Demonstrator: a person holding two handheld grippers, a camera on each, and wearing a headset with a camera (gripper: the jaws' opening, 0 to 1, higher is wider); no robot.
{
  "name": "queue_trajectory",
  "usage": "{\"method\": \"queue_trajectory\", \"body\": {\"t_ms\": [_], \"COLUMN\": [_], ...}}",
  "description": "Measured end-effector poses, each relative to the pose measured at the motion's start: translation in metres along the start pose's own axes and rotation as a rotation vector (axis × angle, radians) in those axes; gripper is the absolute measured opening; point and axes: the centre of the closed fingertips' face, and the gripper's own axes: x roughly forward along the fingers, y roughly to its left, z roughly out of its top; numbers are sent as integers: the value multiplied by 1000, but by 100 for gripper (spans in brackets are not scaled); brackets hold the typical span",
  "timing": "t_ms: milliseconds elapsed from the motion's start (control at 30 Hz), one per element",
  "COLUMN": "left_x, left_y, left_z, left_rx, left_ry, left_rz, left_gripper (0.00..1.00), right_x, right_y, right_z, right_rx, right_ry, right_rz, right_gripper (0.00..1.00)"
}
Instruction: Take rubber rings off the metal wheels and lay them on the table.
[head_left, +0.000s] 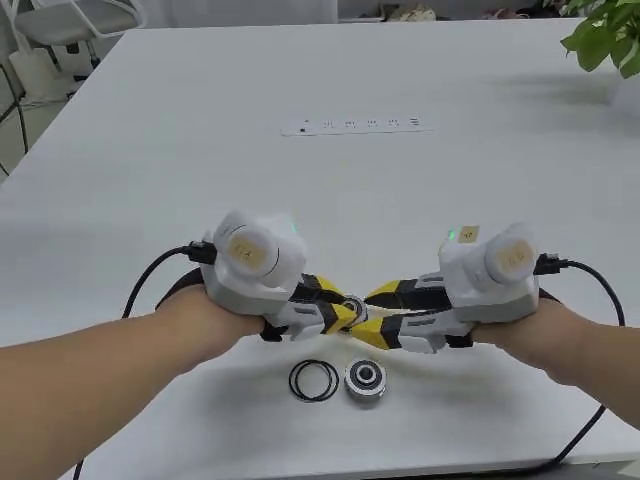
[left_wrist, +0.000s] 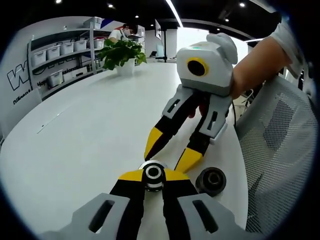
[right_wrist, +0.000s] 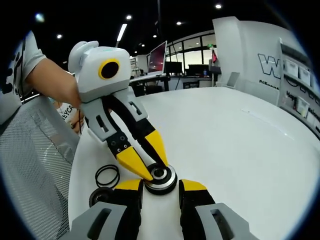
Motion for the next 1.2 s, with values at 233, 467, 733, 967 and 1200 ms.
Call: {"method": "queue_trajectory", "body": {"t_ms": [233,467,733,967,1200], "left_x": [0,0,0,0,0], "left_y": [0,0,0,0,0], "left_z": [0,0,0,0,0], "left_rx": [-1,-5,-8,-10,-12], "left_ry": [0,-5,-11,-10,-10], "left_rz": [4,8,14,17,19], "left_gripper": [8,8,8,7,7], "right_x": [7,4,-1,-5,-6], "right_y": [1,0,-1,-2,-2], "right_z": [0,-4,-8,-12,-13], "right_rx": [-19,-27,-11,-11,-13], "right_ry": [8,15,22,33,34], "right_rz": [-3,-9,-13,-16,-20], "right_gripper": [27,24,21,14,11]}}
